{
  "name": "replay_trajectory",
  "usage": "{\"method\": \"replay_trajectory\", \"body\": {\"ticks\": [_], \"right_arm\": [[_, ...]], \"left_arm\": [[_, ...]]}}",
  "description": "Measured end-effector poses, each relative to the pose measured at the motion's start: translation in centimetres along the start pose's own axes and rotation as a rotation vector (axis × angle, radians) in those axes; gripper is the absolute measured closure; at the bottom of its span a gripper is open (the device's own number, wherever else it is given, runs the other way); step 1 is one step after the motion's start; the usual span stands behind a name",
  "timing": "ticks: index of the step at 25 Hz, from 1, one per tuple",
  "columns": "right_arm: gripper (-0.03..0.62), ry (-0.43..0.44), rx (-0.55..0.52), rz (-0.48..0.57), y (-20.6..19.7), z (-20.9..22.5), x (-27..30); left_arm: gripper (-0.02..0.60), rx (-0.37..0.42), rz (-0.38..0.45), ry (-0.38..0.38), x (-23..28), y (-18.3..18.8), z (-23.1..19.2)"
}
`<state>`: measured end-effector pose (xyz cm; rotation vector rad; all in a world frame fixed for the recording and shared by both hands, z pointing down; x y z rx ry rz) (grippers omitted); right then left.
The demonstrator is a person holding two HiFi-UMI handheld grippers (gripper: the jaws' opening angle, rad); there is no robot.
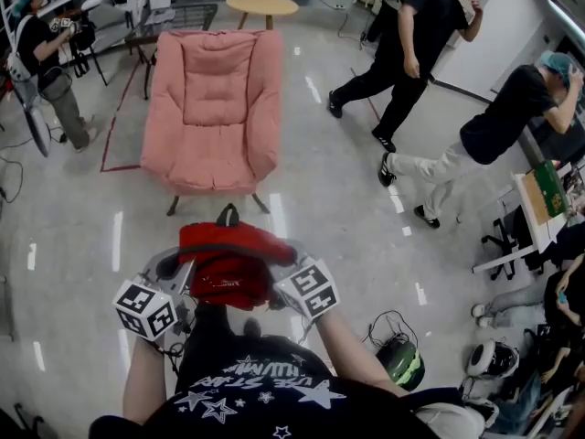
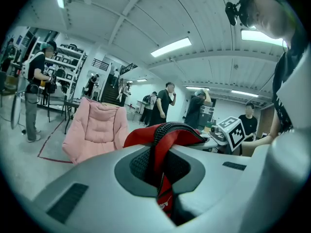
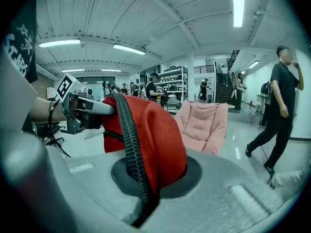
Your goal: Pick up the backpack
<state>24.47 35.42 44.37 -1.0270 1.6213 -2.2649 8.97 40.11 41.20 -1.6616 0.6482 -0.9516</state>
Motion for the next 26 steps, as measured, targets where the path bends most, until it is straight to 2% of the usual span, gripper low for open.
{"method": "replay_trajectory", "body": {"ticks": [10,26], "right_arm": [[0.586,-0.025,0.009,0.02,1.8,1.3,1.5],[0.586,-0.049,0.011,0.052,2.1,2.2,-0.3]], "left_arm": [[0.563,0.026,0.002,-0.022,1.8,1.8,-2.3],[0.562,0.061,0.009,-0.022,2.5,2.7,-0.6]]}}
Point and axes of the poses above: the fingertips, and each gripper's own axes: x forward along the fingers, z to its right, y out of its top, the point moved 2 cm from there along -x, backward along the fingers, and after that the axes turned 10 degrees about x, right-handed, at the moved point
